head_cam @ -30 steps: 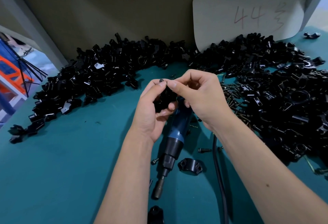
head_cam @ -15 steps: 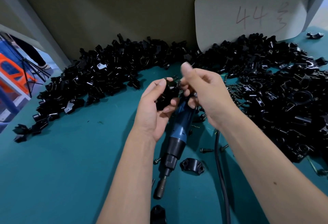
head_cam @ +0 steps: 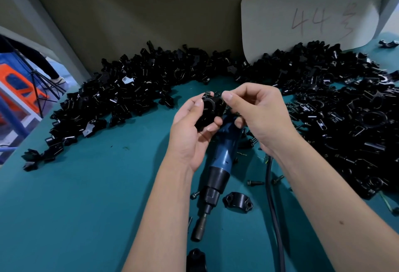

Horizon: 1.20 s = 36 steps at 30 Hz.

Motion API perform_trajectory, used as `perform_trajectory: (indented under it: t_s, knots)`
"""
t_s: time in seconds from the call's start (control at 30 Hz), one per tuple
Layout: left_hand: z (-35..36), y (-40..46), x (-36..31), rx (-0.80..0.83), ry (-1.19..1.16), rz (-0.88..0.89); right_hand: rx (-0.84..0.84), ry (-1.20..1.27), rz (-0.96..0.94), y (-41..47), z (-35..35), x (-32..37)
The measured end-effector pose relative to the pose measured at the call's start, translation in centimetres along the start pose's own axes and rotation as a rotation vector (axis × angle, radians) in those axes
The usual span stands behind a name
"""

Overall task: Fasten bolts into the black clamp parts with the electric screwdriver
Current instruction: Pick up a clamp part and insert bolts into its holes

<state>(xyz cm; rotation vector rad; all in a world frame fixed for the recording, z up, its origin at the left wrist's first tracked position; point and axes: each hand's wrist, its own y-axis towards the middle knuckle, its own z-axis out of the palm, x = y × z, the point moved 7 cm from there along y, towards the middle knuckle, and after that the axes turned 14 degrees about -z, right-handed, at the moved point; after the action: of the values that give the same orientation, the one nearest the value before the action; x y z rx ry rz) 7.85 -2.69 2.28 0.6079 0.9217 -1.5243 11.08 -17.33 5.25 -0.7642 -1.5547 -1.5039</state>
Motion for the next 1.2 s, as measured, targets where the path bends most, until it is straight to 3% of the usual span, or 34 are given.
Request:
perform_trajectory:
  t_s: [0.17,0.37,0.53,0.93,1.1,1.2]
  knots:
    - [-0.3,0.2,-0.3,-0.024,0.058,0.044,0.008,-0.146,-0.091,0.2,-0.5,0.2]
    - [0.4,0.1,-0.2,-0.014,0.284,0.087,0.124,-0.166,-0.141,0.1,0.5,0.8]
    - [0.5,0.0,-0.8,-0.015,0.438,0.168,0.092,-0.201,-0.108,0.2,0.0,0.7]
    - [1.3,-0.4,-1.7,0.004,0.535,0.298,0.013,-0.397,-0.299,-0.1,0.0,2.1]
    - [0.5,0.0,-1.0,-0.063,0.401,0.202,-0.108,-0.426,-0.227,-0.4,0.4,2.2]
    - [-1.1,0.6,-0.3,-0.15,0.112,0.023,-0.153,-0.748,-0.071,-0.8,-0.1,1.3]
